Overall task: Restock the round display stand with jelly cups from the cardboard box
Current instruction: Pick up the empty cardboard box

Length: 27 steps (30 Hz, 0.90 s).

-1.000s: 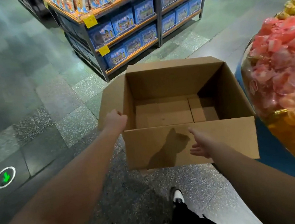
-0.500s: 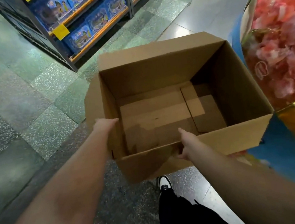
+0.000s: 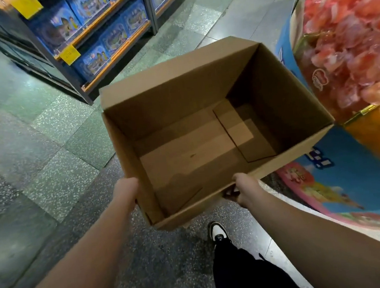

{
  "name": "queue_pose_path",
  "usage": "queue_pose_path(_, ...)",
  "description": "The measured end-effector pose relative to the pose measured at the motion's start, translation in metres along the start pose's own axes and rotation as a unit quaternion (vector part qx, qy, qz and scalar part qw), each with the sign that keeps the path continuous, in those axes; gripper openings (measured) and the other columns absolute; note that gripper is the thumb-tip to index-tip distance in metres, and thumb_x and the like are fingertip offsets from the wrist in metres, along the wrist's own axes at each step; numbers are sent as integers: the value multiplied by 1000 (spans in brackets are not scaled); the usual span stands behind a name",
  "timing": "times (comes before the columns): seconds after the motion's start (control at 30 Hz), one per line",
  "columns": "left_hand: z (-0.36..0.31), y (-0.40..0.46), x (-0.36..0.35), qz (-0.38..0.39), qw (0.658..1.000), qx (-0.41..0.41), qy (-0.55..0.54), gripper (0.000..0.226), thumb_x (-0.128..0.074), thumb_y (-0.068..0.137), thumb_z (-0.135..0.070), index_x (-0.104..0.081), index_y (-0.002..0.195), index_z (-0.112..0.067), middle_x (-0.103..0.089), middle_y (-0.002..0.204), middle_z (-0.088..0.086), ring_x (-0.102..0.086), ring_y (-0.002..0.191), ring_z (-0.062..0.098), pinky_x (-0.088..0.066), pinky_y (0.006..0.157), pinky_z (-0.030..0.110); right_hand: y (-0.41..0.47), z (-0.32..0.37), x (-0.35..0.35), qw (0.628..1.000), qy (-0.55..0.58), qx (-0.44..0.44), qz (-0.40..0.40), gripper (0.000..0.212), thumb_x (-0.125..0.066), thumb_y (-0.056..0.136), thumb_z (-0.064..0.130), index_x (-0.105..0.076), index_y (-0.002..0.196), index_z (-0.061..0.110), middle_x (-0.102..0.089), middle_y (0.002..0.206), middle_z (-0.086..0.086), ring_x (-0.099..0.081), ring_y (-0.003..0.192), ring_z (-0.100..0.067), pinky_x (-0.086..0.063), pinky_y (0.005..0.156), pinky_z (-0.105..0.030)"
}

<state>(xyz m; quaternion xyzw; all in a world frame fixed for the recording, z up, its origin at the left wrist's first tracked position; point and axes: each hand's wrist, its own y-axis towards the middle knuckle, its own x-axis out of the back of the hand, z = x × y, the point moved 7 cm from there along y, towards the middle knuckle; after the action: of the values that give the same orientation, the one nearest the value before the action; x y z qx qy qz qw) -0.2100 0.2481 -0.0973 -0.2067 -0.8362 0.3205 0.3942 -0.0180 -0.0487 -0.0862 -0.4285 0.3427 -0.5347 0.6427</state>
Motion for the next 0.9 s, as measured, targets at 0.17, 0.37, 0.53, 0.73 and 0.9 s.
queue_pose_path(0.17,39,-35,47,24,996,-25,-80,16,-54,88,-17,-60,97,-6,-69,97,21,-69,87,38,-59,79,55,-64,-25,-7,997,-26,72,16,18,-42,99,3,-48,82,7,-52,73,-11,-50,58,-24,-52,59,-42)
queue_pose_path(0.37,87,-121,108,13,989,-82,-121,11,-57,87,-9,-61,94,-1,-66,92,19,-65,91,38,-56,81,48,-148,-91,12,992,-11,121,25,21,-42,98,4,-44,77,10,-50,71,-9,-51,57,-22,-48,52,-35)
queue_pose_path(0.53,112,-202,140,16,988,-130,-78,12,-56,87,-13,-61,90,-4,-65,85,16,-62,78,32,-50,68,41,-212,-139,51,990,41,136,21,18,-44,98,4,-50,82,9,-54,74,-9,-53,61,-21,-54,64,-37)
queue_pose_path(0.73,115,-290,131,52,983,-163,-64,22,-48,94,-13,-58,110,-2,-64,98,17,-62,84,32,-52,76,44,-257,-178,135,985,110,135,-5,9,-45,100,5,-50,94,9,-52,81,-9,-50,66,-21,-58,75,-42)
queue_pose_path(0.9,127,-368,80,102,967,-224,-69,19,-47,94,-5,-59,109,-4,-61,90,15,-60,77,30,-49,65,36,-271,-209,234,973,168,158,-19,11,-47,95,4,-49,105,9,-44,83,-11,-46,65,-23,-59,62,-42)
